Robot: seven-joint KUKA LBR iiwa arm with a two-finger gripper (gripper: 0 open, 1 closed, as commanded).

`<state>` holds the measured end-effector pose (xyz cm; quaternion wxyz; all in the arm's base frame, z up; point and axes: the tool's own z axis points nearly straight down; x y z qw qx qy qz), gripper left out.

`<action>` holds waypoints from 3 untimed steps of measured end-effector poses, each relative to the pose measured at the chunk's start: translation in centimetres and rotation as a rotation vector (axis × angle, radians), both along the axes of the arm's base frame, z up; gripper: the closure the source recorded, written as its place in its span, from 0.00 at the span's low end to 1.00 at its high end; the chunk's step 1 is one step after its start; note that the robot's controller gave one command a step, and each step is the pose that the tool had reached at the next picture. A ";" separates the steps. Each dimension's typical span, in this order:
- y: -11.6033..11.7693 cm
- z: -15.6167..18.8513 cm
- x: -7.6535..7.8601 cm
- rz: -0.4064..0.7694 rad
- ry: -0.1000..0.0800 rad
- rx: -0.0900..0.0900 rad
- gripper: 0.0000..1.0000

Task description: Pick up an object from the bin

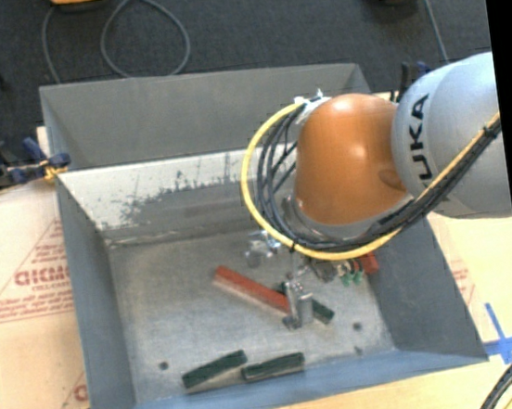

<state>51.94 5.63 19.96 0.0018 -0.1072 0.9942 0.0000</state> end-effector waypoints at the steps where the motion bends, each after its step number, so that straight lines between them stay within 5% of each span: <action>1: -1.3 -12.5 3.2 0.030 0.001 0.001 0.00; 2: -1.2 -11.8 3.4 0.028 -0.007 0.002 1.00; 3: -1.3 -12.1 3.2 0.027 -0.001 0.001 0.00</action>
Offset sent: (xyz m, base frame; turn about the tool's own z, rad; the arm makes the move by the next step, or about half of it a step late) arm 0.0310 -0.0127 -0.1214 -0.0329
